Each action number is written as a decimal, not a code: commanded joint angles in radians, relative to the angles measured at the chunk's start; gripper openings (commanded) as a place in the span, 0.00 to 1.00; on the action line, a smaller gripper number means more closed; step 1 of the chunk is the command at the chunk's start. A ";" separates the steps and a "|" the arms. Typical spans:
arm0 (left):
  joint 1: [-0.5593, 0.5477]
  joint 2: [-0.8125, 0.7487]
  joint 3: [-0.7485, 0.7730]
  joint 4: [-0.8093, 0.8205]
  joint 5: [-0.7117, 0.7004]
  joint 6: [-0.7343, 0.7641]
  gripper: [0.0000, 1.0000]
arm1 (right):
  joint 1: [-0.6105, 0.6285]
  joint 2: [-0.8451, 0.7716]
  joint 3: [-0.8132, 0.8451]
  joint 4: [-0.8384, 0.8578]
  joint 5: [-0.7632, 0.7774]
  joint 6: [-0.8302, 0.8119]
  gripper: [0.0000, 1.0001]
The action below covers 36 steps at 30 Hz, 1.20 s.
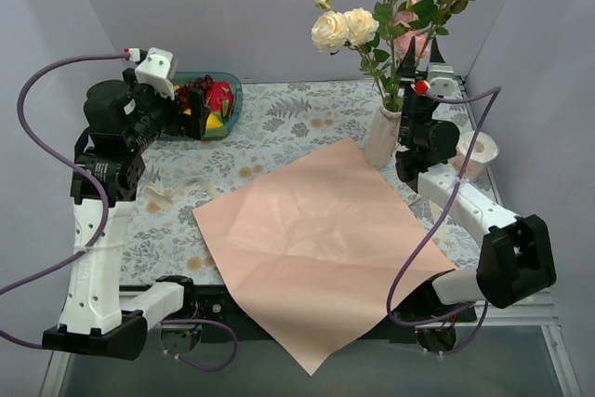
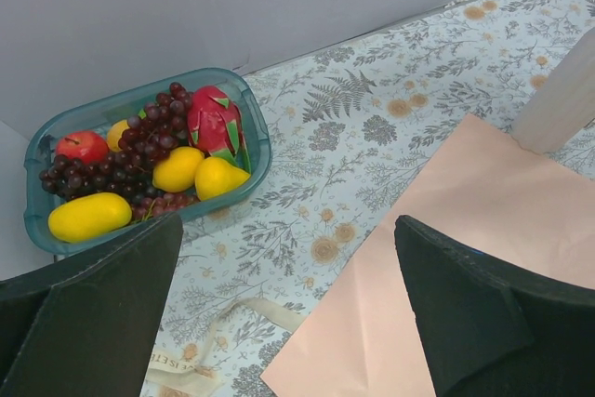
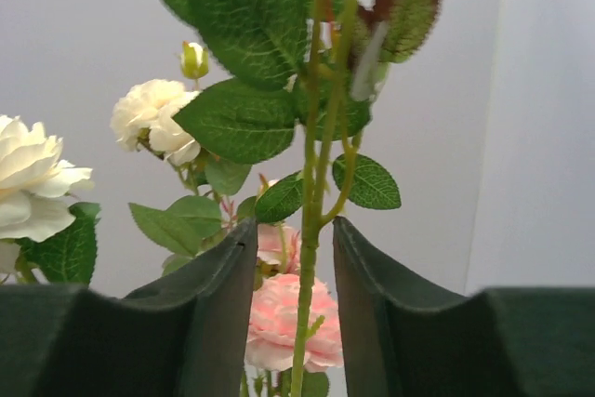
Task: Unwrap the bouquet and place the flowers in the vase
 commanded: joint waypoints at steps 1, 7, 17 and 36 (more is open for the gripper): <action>0.003 -0.035 0.015 0.007 0.020 -0.012 0.98 | -0.004 -0.058 0.002 0.121 0.082 0.018 0.63; 0.003 -0.060 0.007 0.001 0.020 -0.008 0.98 | 0.011 -0.140 0.008 -0.028 0.107 0.055 0.93; 0.003 -0.078 -0.013 0.010 0.039 -0.064 0.98 | 0.021 -0.143 0.089 -0.319 -0.007 0.067 0.87; 0.003 -0.106 -0.065 0.050 0.059 -0.049 0.98 | 0.051 -0.236 0.230 -1.143 -0.051 0.294 0.98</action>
